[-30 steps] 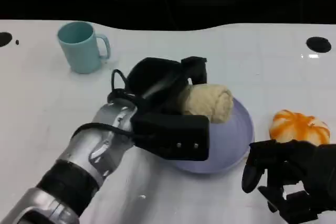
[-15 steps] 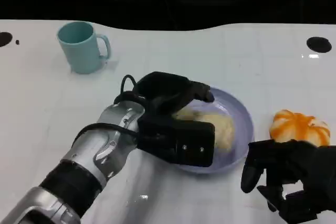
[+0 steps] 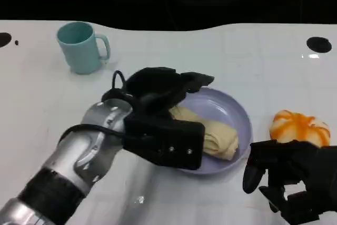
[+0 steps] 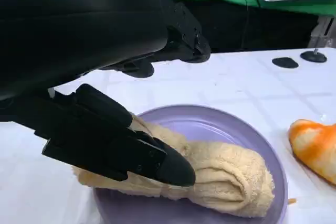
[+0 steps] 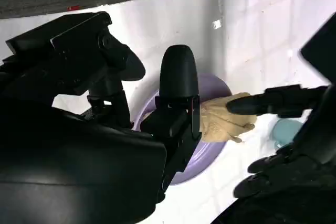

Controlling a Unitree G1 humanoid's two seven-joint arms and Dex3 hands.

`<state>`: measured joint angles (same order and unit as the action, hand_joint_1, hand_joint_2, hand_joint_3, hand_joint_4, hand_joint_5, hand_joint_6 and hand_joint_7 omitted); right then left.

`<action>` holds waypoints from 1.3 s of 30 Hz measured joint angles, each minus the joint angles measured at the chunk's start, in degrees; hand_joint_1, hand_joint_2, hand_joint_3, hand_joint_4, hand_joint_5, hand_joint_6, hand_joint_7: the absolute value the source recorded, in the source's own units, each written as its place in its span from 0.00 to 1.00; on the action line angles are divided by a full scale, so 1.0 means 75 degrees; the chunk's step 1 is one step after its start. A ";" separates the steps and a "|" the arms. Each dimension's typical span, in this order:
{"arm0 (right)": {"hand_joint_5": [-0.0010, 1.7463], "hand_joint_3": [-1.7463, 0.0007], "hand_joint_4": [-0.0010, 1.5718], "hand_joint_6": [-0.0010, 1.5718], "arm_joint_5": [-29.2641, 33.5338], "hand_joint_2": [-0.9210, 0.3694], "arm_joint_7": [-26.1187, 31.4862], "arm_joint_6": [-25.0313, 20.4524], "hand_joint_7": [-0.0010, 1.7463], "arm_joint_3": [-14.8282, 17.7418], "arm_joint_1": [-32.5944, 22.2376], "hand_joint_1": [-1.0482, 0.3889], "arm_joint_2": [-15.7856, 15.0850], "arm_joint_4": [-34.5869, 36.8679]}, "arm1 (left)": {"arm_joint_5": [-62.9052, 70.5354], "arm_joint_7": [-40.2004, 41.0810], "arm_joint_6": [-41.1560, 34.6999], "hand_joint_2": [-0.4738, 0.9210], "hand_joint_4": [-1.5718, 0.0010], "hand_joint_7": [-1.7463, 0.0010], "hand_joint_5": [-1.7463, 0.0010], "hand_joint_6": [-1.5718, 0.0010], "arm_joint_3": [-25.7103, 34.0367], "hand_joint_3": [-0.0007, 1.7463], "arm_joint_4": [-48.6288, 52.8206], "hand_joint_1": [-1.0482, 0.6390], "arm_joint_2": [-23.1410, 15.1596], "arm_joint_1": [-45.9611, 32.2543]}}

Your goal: Grasp the towel on the left side of the plate with the left hand and place it into the plate.

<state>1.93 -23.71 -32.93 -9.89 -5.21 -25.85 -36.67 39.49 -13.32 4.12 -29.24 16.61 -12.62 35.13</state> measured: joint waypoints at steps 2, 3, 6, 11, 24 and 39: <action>0.98 0.39 0.44 0.43 0.0000 0.26 0.0000 0.0014 0.83 0.0009 -0.0009 0.75 0.0000 0.0014 | -0.0152 -0.0185 -0.0024 1.00 0.84 0.98 0.84 0.80 0.0132 0.06 -0.0318 0.21 -0.0190 -0.0118; 0.98 0.39 0.44 0.43 0.0000 0.26 0.0000 0.0020 0.83 0.0010 -0.0008 0.75 0.0000 0.0025 | -0.0218 -0.0248 -0.0026 1.00 0.82 0.98 0.83 0.79 0.0206 0.07 -0.0467 0.22 -0.0278 -0.0189; 0.98 0.39 0.44 0.43 0.0002 0.26 -0.0002 0.0033 0.83 0.0011 -0.0009 0.75 -0.0005 0.0045 | -0.0546 -0.0433 0.0040 1.00 0.78 0.97 0.79 0.76 0.0476 0.08 -0.0888 0.25 -0.0539 -0.0538; 0.97 0.39 0.44 0.43 0.0003 0.26 -0.0005 0.0037 0.83 0.0019 -0.0003 0.75 -0.0015 0.0078 | -0.1948 -0.1044 -0.0297 1.00 0.61 0.93 0.70 0.66 0.1318 0.12 -0.1881 0.33 -0.0667 -0.1339; 0.98 0.41 0.44 0.42 -0.0004 0.24 -0.0062 -0.0149 0.82 0.0034 0.0024 0.76 -0.0067 -0.0021 | -0.5716 -0.1581 -0.3293 0.70 0.47 0.63 0.32 0.38 0.3425 0.66 -0.5033 0.55 -0.0100 -0.3720; 0.95 0.40 0.45 0.43 -0.0034 0.26 -0.0110 -0.0120 0.81 0.0094 0.0021 0.75 -0.0104 0.0005 | -0.8097 -0.0390 -0.7143 0.68 0.44 0.02 0.00 0.52 0.4618 0.80 -0.7599 0.58 0.0374 -0.5351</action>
<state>1.68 -24.53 -33.83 -9.19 -5.06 -26.63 -36.63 -21.24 -16.24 -49.45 5.39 -40.38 -9.82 -5.01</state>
